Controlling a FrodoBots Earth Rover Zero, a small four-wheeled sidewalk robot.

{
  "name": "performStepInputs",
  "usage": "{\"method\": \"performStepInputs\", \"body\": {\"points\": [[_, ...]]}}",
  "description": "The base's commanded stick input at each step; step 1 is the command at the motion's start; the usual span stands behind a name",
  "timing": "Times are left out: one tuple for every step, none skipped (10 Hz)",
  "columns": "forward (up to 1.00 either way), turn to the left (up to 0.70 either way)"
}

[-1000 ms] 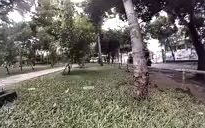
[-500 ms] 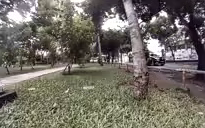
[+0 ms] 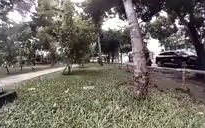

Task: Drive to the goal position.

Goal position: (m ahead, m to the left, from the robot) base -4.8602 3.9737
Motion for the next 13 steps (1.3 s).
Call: {"method": "performStepInputs", "body": {"points": [[-1.00, 0.00], [-1.00, 0.00], [-1.00, 0.00], [-1.00, 0.00], [-1.00, 0.00], [-1.00, 0.00], [-1.00, 0.00], [-1.00, 0.00], [-0.95, 0.00], [-0.04, 0.00], [0.00, 0.00], [0.41, 0.00], [1.00, 0.00]]}}
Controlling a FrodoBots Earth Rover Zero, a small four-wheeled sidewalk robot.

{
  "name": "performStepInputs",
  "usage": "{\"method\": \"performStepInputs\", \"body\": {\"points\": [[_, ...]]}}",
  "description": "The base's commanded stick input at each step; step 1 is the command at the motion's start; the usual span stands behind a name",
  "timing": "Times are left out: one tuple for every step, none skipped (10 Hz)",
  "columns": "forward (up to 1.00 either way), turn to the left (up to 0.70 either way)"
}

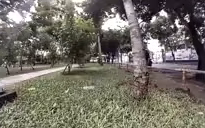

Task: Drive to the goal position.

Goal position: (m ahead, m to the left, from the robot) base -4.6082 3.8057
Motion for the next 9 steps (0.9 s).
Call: {"method": "performStepInputs", "body": {"points": [[1.00, 0.03], [1.00, 0.21], [1.00, 0.27], [1.00, 0.27], [1.00, 0.27], [1.00, 0.27], [1.00, 0.27], [1.00, 0.27], [1.00, 0.27]]}}
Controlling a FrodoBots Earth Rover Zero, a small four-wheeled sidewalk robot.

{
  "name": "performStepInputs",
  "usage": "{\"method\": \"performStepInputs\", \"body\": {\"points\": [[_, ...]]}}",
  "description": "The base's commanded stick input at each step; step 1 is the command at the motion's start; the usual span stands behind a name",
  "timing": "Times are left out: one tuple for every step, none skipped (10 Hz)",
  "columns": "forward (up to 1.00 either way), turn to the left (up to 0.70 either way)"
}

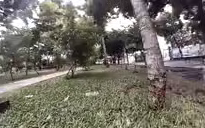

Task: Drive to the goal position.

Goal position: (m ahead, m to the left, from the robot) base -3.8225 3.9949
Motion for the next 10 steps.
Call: {"method": "performStepInputs", "body": {"points": [[1.00, 0.27], [1.00, 0.27], [1.00, 0.27], [1.00, 0.27], [0.37, 0.10], [0.00, 0.00], [0.00, 0.00], [0.51, 0.00], [1.00, 0.09], [1.00, 0.27]]}}
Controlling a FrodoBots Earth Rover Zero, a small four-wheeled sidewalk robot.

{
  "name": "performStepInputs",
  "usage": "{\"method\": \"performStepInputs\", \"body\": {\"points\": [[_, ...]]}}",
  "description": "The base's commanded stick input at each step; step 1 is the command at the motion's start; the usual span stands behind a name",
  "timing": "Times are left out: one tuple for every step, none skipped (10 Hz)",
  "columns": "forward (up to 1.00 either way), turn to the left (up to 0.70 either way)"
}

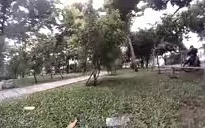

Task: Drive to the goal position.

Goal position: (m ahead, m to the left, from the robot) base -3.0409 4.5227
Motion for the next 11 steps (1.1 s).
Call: {"method": "performStepInputs", "body": {"points": [[1.00, 0.27], [1.00, 0.27], [1.00, 0.27], [1.00, 0.27], [1.00, 0.27], [1.00, 0.27], [1.00, 0.27], [1.00, 0.27], [1.00, 0.27], [1.00, 0.27], [1.00, 0.27]]}}
